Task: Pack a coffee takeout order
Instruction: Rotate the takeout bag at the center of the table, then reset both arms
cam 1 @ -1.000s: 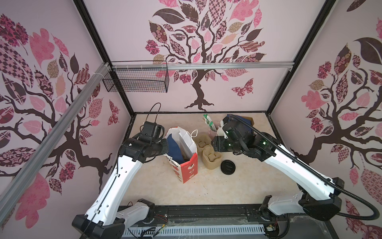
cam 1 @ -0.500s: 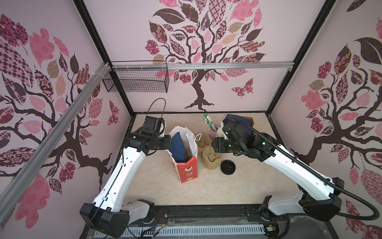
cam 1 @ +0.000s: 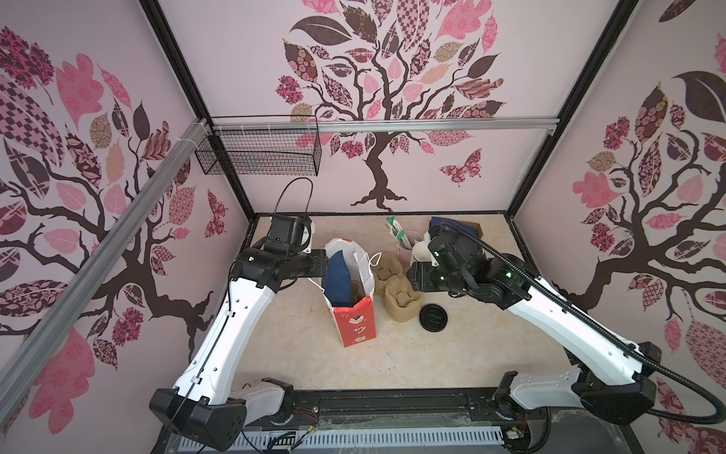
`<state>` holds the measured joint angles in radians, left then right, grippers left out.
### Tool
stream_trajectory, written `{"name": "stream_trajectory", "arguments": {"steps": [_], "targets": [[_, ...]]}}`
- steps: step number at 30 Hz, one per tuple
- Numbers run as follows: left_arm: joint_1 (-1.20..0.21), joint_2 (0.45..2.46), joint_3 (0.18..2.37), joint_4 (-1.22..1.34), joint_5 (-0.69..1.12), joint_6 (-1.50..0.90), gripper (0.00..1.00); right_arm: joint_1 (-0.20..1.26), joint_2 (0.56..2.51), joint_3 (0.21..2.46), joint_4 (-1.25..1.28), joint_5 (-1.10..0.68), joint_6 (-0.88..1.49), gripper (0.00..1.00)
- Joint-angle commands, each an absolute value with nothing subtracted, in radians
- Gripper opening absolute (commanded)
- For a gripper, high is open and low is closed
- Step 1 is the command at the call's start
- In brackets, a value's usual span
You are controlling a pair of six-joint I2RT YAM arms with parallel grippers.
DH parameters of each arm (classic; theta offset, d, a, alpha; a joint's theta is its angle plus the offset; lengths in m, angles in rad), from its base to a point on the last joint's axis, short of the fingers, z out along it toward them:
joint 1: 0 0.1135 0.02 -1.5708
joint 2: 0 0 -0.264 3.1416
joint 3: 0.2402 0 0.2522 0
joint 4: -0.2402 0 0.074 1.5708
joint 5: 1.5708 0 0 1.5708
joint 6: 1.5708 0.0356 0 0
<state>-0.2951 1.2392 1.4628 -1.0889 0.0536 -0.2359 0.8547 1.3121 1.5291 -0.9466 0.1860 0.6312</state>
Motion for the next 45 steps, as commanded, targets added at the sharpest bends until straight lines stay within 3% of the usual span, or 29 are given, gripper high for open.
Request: {"name": "stream_trajectory", "arguments": {"steps": [1, 5, 12, 17, 23, 29, 32, 37, 45], "targets": [[-0.291, 1.221, 1.503, -1.1, 0.055, -0.253, 0.75, 0.848, 1.271, 1.525, -0.962, 0.192, 0.644, 0.66], [-0.29, 1.212, 1.508, -1.107, 0.033, -0.272, 0.98, 0.848, 1.263, 1.522, -0.966, 0.196, 0.649, 0.66], [-0.29, 1.153, 1.551, -1.1, -0.041, -0.308, 0.98, 0.842, 1.249, 1.534, -0.984, 0.228, 0.65, 0.67], [-0.29, 1.081, 1.643, -1.105, -0.232, -0.339, 0.98, 0.803, 1.214, 1.533, -0.994, 0.27, 0.646, 0.67], [-0.29, 0.931, 1.558, -1.027, -0.714, -0.396, 0.98, 0.523, 1.117, 1.456, -0.947, 0.223, 0.563, 0.66], [-0.286, 0.74, 1.086, -0.735, -1.028, -0.334, 0.97, 0.097, 0.973, 1.146, -0.644, 0.23, 0.413, 0.68], [-0.238, 0.69, 0.878, -0.572, -0.993, -0.273, 0.98, -0.001, 0.927, 0.92, -0.388, 0.33, 0.37, 0.75], [-0.044, 0.692, 0.636, -0.382, -0.775, -0.315, 0.98, -0.005, 0.929, 0.562, 0.159, 0.424, 0.21, 0.82], [-0.008, 0.756, 0.357, 0.125, -0.597, -0.163, 0.98, -0.008, 1.137, 0.361, 0.635, 0.339, 0.18, 0.85]]}}
